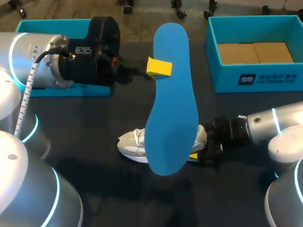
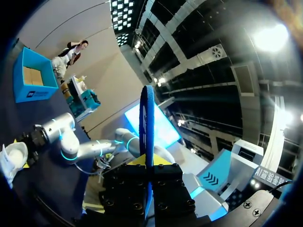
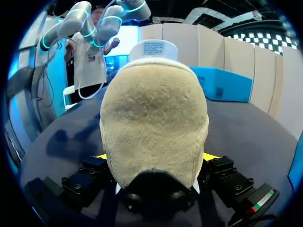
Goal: Take the shoe out of the shoebox, open the shoe tongue, remove and reinsert the insole, then place the shoe into the shoebox
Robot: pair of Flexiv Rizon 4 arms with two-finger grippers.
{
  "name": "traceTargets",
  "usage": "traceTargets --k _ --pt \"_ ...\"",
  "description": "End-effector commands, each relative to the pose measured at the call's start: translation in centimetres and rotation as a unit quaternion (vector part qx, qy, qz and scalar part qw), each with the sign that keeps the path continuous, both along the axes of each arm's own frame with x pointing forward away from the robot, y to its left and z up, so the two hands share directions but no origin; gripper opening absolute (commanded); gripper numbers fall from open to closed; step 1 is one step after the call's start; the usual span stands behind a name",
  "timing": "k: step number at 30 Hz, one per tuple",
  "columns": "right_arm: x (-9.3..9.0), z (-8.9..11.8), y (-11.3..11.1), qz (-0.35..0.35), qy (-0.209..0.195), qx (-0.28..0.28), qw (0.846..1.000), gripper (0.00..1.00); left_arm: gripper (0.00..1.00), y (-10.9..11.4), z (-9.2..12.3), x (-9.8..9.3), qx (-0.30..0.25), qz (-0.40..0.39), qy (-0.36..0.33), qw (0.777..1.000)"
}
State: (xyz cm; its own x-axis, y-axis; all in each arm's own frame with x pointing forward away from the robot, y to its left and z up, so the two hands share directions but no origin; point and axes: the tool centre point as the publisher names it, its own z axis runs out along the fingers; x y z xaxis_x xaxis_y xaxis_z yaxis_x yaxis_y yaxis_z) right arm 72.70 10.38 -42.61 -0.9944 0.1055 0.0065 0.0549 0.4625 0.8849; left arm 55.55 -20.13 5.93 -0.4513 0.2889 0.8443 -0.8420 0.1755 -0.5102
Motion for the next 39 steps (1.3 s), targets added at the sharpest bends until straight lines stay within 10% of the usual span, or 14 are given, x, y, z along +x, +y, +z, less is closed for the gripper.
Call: traceTargets --k 1,39 --pt "-1.0 1.1 -0.4 -0.01 0.004 -0.017 1.0 1.0 0.0 0.0 -0.1 -0.2 -0.001 0.002 0.0 1.0" --pt "-2.0 9.4 -2.3 -0.079 0.039 -0.293 0.952 1.0 0.0 0.0 -0.1 -0.2 -0.001 0.002 0.0 1.0"
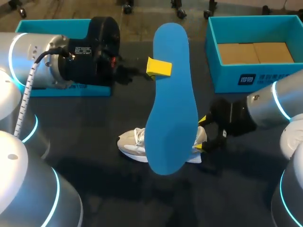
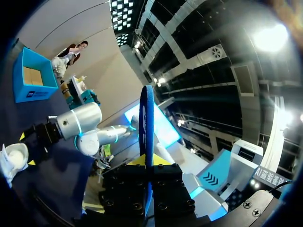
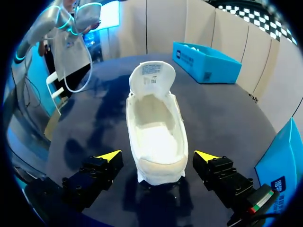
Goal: Take the shoe out of the shoebox, open the shoe tongue, remove and reinsert the insole, then place the shoe into the shoebox
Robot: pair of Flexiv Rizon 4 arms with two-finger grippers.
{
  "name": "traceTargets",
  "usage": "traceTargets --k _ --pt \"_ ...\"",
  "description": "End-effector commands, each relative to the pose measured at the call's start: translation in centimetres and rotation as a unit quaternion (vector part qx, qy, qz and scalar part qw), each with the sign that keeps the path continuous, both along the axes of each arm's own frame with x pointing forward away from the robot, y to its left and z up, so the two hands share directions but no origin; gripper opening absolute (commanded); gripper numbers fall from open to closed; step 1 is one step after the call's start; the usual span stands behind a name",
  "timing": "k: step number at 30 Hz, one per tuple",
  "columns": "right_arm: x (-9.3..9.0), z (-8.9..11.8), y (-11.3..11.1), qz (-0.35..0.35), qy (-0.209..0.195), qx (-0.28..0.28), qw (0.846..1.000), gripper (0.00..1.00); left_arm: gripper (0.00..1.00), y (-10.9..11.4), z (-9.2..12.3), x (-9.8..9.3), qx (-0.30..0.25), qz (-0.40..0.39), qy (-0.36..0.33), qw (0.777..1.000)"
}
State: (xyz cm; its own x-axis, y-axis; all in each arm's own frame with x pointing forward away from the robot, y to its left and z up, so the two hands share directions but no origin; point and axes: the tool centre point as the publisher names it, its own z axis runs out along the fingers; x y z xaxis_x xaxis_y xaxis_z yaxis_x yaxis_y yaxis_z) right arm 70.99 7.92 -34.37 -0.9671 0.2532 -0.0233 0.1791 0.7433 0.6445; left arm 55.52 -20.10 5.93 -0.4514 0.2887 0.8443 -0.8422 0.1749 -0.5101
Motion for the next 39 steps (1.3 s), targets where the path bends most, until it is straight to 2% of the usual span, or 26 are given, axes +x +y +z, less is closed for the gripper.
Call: traceTargets --k 1,12,20,39 --pt "-0.3 1.3 0.2 -0.01 0.028 -0.109 0.994 1.0 0.0 -0.1 -0.1 -0.1 -0.001 0.001 0.0 1.0" --pt "-0.4 2.2 0.1 -0.005 0.03 -0.179 0.983 1.0 0.0 -0.1 -0.1 -0.1 -0.001 0.001 0.0 1.0" --pt "-0.5 2.8 1.0 -0.012 0.052 -0.23 0.972 1.0 0.0 -0.1 -0.1 -0.1 -0.001 0.001 0.0 1.0" --pt "-0.2 2.7 2.9 -0.008 0.071 -0.272 0.96 1.0 0.0 -0.1 -0.1 -0.1 -0.001 0.001 0.0 1.0"
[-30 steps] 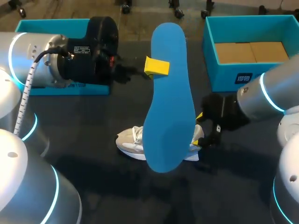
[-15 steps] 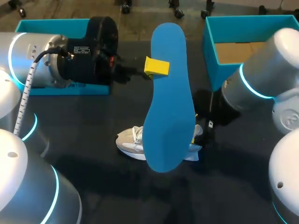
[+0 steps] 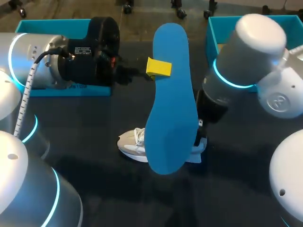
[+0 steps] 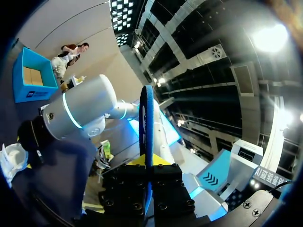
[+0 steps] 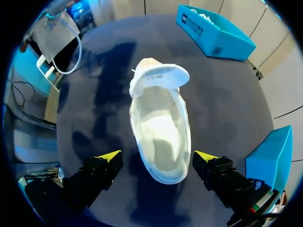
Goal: Take the shoe out of the shoebox, open the shoe tongue, remove and reinsert the insole, then place the shoe into the shoebox
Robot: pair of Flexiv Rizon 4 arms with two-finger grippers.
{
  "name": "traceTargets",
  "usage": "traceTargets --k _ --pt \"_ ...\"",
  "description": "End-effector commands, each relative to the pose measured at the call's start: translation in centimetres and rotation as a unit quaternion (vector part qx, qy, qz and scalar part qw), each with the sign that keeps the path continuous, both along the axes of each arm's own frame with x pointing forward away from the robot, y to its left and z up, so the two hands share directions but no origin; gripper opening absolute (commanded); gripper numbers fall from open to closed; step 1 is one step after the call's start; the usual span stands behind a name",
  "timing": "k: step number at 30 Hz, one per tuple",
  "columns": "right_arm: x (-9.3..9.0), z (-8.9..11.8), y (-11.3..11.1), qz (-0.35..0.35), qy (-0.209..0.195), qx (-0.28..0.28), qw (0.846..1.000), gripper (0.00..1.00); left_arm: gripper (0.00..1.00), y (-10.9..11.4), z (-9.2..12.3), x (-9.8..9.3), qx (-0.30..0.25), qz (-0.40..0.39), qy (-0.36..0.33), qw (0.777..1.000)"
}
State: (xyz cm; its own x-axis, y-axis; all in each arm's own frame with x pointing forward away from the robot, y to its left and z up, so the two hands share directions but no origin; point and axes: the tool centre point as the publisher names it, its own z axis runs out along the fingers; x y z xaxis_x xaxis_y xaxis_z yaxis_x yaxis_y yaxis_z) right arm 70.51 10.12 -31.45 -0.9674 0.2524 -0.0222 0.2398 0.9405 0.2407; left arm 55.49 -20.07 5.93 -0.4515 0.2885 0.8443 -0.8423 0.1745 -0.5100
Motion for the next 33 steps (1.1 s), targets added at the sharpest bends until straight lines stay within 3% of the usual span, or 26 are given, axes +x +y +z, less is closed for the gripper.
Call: traceTargets --k 1,24,33 --pt "0.4 -0.2 0.8 -0.003 0.013 -0.055 0.998 1.0 0.0 -0.1 -0.1 -0.1 -0.001 0.001 0.0 1.0" --pt "1.9 -1.3 1.4 0.022 0.016 -0.052 0.998 1.0 0.0 -0.1 -0.1 -0.1 -0.001 0.001 0.0 1.0" --pt "3.4 -2.8 1.8 0.036 0.021 -0.044 0.998 1.0 0.0 -0.1 -0.1 -0.1 -0.001 0.001 0.0 1.0"
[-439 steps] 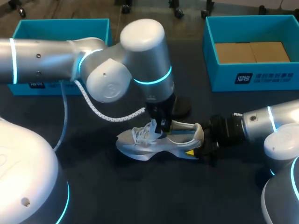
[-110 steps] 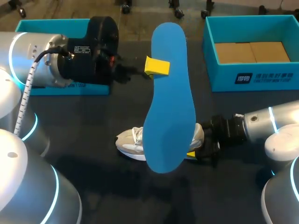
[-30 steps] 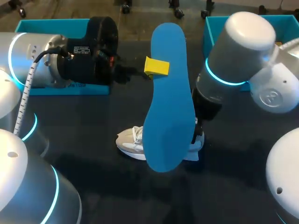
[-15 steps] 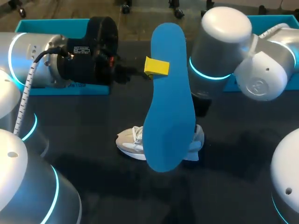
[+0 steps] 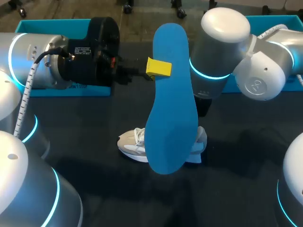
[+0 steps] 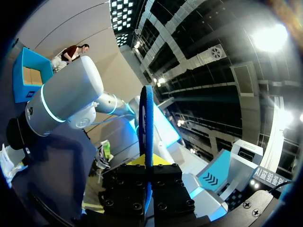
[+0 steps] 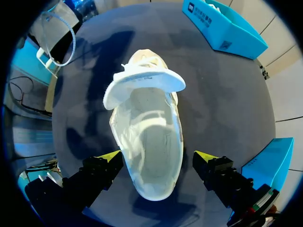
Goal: Take the shoe out of the shoebox, open the shoe tongue, remove and reinsert the insole, then place the shoe into the shoebox
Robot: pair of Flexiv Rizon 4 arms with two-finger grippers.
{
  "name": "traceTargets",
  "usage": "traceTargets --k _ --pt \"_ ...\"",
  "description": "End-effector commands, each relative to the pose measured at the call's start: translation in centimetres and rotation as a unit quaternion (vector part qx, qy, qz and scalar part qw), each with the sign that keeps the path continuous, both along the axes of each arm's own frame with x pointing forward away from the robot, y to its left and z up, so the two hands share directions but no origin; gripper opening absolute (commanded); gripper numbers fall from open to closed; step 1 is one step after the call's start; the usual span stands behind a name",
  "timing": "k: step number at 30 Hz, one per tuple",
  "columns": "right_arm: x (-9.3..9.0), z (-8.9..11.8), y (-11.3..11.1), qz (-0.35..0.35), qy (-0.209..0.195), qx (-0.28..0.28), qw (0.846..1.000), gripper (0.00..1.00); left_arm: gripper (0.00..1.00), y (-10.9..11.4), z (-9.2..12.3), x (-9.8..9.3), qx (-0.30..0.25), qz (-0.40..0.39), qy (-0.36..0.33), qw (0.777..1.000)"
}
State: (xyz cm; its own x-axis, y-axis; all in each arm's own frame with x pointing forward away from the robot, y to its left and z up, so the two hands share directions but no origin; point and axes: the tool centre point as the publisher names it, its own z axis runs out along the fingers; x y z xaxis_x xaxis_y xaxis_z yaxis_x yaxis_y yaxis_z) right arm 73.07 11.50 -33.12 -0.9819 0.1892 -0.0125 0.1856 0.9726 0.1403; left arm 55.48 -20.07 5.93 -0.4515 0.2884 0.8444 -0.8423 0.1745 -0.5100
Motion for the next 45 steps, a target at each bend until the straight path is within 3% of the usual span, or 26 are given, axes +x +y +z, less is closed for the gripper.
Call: traceTargets --k 1,15,16,18,22,24,26,27,29,30,31,32,33,45 --pt "1.0 -1.3 0.4 0.006 0.004 0.008 1.0 1.0 0.0 -0.1 -0.1 -0.1 -0.001 0.001 0.0 1.0" --pt "2.7 -4.6 1.2 0.031 0.023 0.026 0.999 1.0 0.0 -0.1 -0.1 -0.1 -0.001 0.001 0.0 1.0" --pt "2.7 -4.7 1.3 0.032 0.026 0.025 0.999 0.88 0.0 -0.1 -0.1 -0.1 -0.001 0.001 0.0 1.0" --pt "2.9 -5.0 1.5 0.036 0.03 0.026 0.999 0.8 0.0 -0.1 -0.1 -0.1 -0.001 0.001 0.0 1.0" --pt "3.1 -5.8 1.7 0.04 0.035 0.033 0.998 0.75 0.0 -0.1 -0.1 -0.1 -0.001 0.001 0.0 1.0" --pt "3.2 -6.3 1.7 0.04 0.04 0.036 0.998 0.62 0.0 -0.1 -0.1 -0.1 -0.001 0.001 0.0 1.0" --pt "3.2 -6.5 1.7 0.039 0.042 0.038 0.998 0.56 0.0 -0.1 -0.1 -0.1 -0.001 0.001 0.0 1.0" --pt "3.2 -6.7 1.8 0.039 0.044 0.039 0.997 0.47 0.0 -0.1 -0.1 -0.1 -0.001 0.001 0.0 1.0" --pt "3.2 -6.8 1.9 0.038 0.049 0.037 0.997 0.41 0.0 -0.1 -0.1 -0.1 -0.001 0.001 0.0 1.0" --pt "3.2 -6.9 1.9 0.036 0.052 0.035 0.997 0.29 0.0 -0.1 -0.1 -0.1 -0.001 0.001 0.0 1.0" --pt "3.2 -6.9 1.9 0.036 0.052 0.035 0.997 0.25 0.0 -0.1 -0.1 -0.1 -0.001 0.001 0.0 1.0" --pt "3.2 -7.0 2.0 0.034 0.055 0.032 0.997 0.07 0.0 -0.1 -0.1 -0.1 -0.001 0.001 0.0 1.0" --pt "3.1 -7.1 2.0 0.031 0.058 0.029 0.997 0.0 0.0 -0.1 -0.1 -0.1 -0.001 0.001 0.0 1.0" --pt "2.7 -6.9 1.7 0.005 0.096 0.028 0.995 0.0 0.0 -0.1 -0.1 -0.1 -0.001 0.001 0.0 1.0"
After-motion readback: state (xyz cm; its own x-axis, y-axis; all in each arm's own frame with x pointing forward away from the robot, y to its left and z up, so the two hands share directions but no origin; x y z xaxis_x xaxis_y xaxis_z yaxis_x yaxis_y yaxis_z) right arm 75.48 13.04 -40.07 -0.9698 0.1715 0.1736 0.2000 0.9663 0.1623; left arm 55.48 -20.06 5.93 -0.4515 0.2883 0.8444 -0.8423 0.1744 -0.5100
